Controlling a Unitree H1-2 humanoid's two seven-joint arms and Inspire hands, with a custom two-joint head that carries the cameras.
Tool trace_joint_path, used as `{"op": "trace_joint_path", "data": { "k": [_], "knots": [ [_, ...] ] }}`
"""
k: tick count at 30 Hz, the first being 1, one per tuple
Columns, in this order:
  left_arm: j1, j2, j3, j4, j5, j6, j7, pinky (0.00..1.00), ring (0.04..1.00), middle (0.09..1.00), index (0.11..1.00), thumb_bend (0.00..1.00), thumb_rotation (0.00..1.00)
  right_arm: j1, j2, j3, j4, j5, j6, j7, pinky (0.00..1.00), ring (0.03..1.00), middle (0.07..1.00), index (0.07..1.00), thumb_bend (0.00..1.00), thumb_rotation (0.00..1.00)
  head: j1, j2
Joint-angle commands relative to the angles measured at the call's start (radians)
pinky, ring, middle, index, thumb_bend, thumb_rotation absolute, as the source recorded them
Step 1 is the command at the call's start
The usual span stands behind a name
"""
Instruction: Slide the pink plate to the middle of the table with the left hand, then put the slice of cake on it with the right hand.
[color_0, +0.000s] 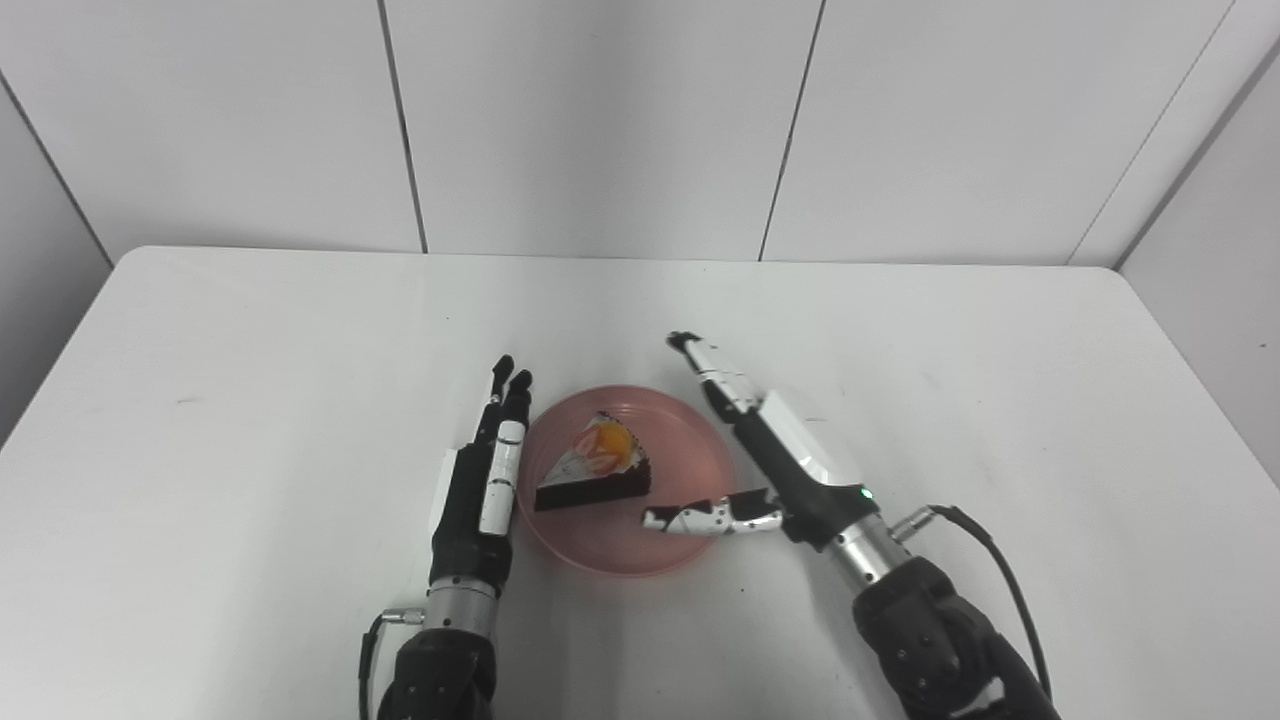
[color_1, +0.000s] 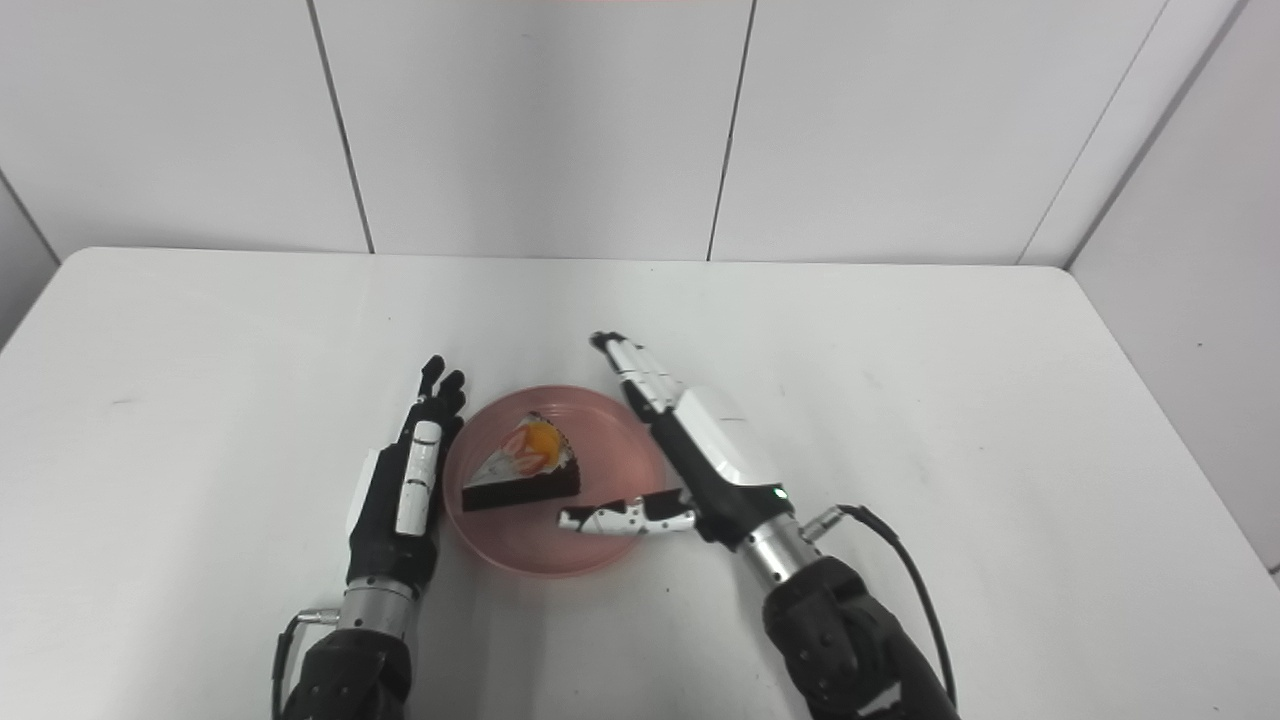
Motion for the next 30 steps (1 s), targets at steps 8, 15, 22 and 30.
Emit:
{"op": "trace_joint_path", "data": {
  "k": [8, 15, 22, 30],
  "knots": [
    [0.007, 0.039, 0.005, -0.035, -0.019, -0.006, -0.027, 1.00, 0.996, 0.987, 0.983, 0.61, 1.00, 0.038, 0.089, -0.127, -0.035, 0.216, 0.033, -0.036, 1.00, 1.000, 1.000, 1.000, 0.66, 0.85, -0.010, -0.002],
    [0.002, 0.048, 0.011, -0.034, -0.047, 0.005, -0.046, 1.00, 1.000, 1.000, 0.999, 0.63, 1.00, 0.055, 0.171, -0.172, -0.009, 0.395, 0.101, -0.012, 1.00, 1.000, 1.000, 1.000, 0.58, 0.89, -0.012, -0.008],
    [-0.005, 0.061, 0.016, -0.026, -0.055, 0.008, -0.069, 1.00, 1.000, 1.000, 1.000, 0.63, 1.00, 0.096, 0.252, -0.169, 0.005, 0.434, 0.109, -0.045, 1.00, 1.000, 1.000, 1.000, 0.62, 0.91, -0.031, -0.013],
    [-0.001, 0.081, 0.014, -0.040, -0.079, 0.039, -0.099, 1.00, 1.000, 1.000, 1.000, 0.66, 1.00, 0.099, 0.276, -0.174, 0.044, 0.482, 0.069, -0.042, 1.00, 1.000, 1.000, 1.000, 0.62, 0.88, -0.042, -0.016]
  ]
}}
